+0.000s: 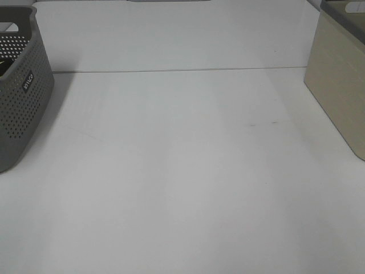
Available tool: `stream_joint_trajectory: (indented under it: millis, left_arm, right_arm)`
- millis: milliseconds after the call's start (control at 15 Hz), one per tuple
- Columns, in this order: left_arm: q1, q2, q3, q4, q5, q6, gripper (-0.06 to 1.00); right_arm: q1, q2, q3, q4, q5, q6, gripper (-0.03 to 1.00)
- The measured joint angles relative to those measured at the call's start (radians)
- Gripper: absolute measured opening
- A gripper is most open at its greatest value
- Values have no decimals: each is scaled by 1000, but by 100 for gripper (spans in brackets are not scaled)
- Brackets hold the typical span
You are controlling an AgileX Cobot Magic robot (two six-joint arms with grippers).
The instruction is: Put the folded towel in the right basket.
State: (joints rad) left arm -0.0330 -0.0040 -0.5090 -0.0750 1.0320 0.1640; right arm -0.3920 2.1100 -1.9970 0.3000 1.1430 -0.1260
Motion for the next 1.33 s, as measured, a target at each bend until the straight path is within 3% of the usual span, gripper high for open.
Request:
stream_joint_trajectory:
  millis: [133, 267, 533, 600, 733, 933, 1333]
  left_arm:
    - [0, 0, 0, 0, 0, 0, 99]
    - [0, 0, 0, 0, 0, 0, 99]
    - [0, 0, 0, 0, 0, 0, 99]
    - [0, 0, 0, 0, 0, 0, 99]
    - [0, 0, 0, 0, 0, 0, 99]
    - [0, 0, 0, 0, 0, 0, 99]
    - [0, 0, 0, 0, 0, 0, 99]
  right_arm:
    - [7, -1, 0, 0, 14, 1, 69]
    - [37, -14, 0, 0, 25, 1, 74]
    - [145, -89, 0, -10, 27, 1, 75]
    - [226, -133, 0, -10, 49, 2, 75]
    - [303, -167, 0, -18, 72, 9, 75]
    - [400, -232, 32, -111, 73, 70, 75]
    - [423, -493, 320, -238, 72, 106, 75]
